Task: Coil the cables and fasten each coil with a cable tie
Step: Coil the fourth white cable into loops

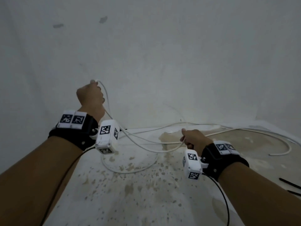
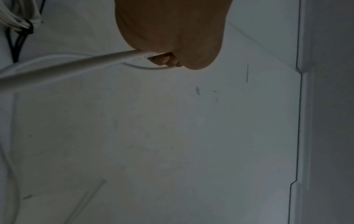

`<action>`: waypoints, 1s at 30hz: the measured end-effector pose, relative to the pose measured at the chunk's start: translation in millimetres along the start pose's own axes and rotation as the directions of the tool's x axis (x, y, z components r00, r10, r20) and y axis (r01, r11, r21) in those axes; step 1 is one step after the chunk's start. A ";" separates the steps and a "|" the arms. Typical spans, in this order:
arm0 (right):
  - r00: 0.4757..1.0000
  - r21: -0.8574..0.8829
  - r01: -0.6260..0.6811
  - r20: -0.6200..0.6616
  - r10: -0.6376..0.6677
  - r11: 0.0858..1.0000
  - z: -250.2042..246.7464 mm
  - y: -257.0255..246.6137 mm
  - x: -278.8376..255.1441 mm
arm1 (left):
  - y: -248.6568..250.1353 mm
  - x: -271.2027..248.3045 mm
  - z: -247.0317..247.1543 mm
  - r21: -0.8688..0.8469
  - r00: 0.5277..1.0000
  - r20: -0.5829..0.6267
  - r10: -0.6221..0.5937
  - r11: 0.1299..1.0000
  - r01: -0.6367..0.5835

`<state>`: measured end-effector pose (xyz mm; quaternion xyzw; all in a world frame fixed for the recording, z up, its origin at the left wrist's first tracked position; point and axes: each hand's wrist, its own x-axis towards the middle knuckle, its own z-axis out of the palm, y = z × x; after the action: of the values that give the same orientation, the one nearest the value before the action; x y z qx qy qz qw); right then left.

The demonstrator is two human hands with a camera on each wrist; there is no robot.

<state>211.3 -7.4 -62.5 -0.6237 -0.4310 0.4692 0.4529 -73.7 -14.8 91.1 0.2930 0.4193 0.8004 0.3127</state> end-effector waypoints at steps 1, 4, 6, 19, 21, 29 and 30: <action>1.000 -0.034 -0.001 -0.003 0.001 0.999 0.4 3.3 0.6 | -4.6 -1.7 -2.8 -0.003 1.000 -0.013 -0.001 1.000 0.001; 0.999 -0.191 0.014 -0.028 -0.020 0.981 -11.6 12.1 7.8 | -14.0 0.9 -5.5 0.011 1.000 0.003 0.022 1.000 -0.022; 0.998 -0.186 0.006 -0.066 -0.019 0.983 -22.7 15.3 13.0 | -13.8 1.7 -4.8 -0.015 1.000 -0.005 0.000 1.000 0.000; 0.997 -0.932 0.007 -0.022 -0.075 0.363 -61.1 27.6 37.7 | -27.4 15.1 -24.0 0.346 0.959 0.013 -0.283 0.901 0.261; 0.983 -0.944 0.093 0.037 -0.181 0.316 -61.3 30.0 45.1 | -35.0 6.8 -23.6 0.370 0.939 0.065 -0.338 0.882 0.292; 0.973 -0.944 0.107 0.035 -0.228 0.313 -42.6 17.2 73.8 | -53.2 -8.3 -25.5 0.670 0.880 0.288 -0.378 0.736 0.097; 0.976 -0.939 0.096 0.023 -0.216 0.329 -41.2 16.9 77.5 | -54.6 -7.5 -27.0 0.694 0.879 0.292 -0.377 0.716 0.076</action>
<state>267.9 56.9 -87.9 -0.7496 -0.6544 0.0591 0.0800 -74.8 -8.8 29.9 0.4919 0.6331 0.4715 0.3671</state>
